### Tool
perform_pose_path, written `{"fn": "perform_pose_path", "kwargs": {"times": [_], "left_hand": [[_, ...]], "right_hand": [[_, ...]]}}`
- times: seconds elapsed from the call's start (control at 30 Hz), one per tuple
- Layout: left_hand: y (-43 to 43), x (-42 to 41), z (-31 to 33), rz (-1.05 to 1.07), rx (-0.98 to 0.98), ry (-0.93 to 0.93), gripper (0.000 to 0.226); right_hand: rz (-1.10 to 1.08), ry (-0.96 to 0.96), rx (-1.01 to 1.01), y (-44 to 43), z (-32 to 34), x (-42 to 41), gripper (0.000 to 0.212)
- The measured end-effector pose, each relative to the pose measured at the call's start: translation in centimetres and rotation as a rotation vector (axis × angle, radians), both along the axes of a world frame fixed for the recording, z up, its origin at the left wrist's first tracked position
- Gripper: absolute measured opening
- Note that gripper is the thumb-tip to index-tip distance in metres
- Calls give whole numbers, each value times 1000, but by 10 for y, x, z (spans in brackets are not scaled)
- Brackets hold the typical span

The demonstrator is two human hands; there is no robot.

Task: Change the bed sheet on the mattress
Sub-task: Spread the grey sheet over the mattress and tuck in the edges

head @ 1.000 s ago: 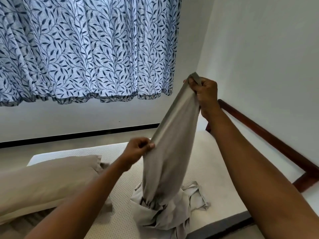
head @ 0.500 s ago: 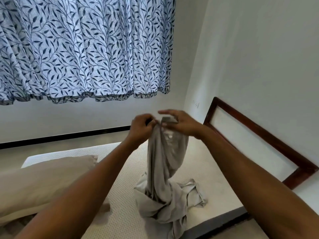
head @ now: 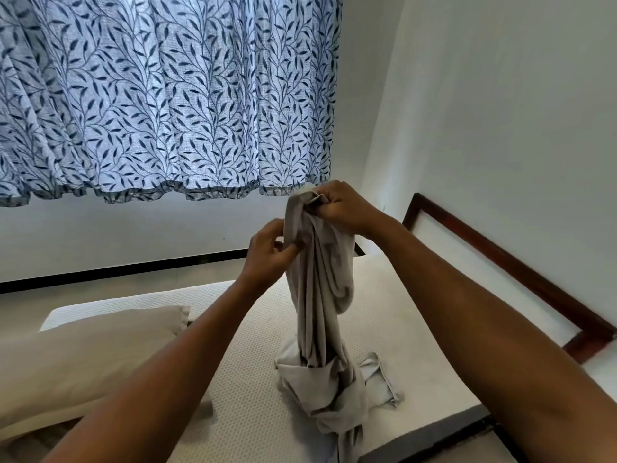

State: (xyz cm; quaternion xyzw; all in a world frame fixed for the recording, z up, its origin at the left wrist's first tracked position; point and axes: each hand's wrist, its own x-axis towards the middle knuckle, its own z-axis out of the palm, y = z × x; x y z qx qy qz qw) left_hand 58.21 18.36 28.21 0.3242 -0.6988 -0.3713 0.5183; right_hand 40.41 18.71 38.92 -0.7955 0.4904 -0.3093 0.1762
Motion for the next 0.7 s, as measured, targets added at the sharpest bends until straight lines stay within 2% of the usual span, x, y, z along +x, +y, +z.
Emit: {"fn": "perform_pose_path", "kwargs": {"times": [0.1,0.13,0.2,0.27,0.33,0.4,0.57,0.7], "left_hand": [[6,3,8,-123,129,91,16],[9,3,7,-162,187,111,14],[11,6,-6,-194,237,93,7],[6,10,-30,-158,178,-55,12],[-1,13,-57,-86,124,-322,16],[-1,9,-74,-43,119,-480,14],[-2,-3,-82,134,139,-441,16],[-28,13,-38,329,89,-318,30]], "right_hand": [[-6,-264,64,-3,-1,11,59],[-21,-344,69,-1,2,15,59],[-62,-500,48,1,11,16,41],[-93,-710,34,2,28,11,24],[-40,-922,73,4,47,5,27],[-3,-1051,94,5,58,0,34],[-51,-1070,123,10,46,-24,32],[-320,-771,192,12,13,-59,24]]}}
